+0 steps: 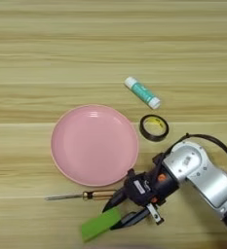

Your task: Move the objects on the table

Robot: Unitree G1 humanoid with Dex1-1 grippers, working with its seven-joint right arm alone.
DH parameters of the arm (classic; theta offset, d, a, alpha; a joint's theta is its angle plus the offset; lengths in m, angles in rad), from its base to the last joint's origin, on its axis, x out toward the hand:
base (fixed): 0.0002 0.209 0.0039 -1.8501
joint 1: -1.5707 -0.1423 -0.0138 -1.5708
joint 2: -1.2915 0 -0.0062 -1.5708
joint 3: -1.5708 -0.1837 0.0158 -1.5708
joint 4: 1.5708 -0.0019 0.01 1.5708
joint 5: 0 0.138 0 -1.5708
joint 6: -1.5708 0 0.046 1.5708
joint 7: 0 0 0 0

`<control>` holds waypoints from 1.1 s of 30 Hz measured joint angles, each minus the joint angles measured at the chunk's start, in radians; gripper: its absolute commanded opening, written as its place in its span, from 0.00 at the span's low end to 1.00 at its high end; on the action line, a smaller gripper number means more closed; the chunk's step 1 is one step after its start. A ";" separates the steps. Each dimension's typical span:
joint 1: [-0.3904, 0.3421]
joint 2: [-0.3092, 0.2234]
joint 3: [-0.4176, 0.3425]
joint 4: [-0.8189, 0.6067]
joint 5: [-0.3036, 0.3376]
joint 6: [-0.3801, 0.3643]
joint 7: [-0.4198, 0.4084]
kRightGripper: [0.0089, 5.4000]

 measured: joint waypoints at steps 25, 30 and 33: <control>-0.079 0.096 -0.155 -0.077 0.139 0.136 -0.151 0.26; -0.081 0.116 -0.165 -0.068 0.138 0.150 -0.188 0.26; -0.086 0.123 -0.168 -0.053 0.122 0.150 -0.214 0.26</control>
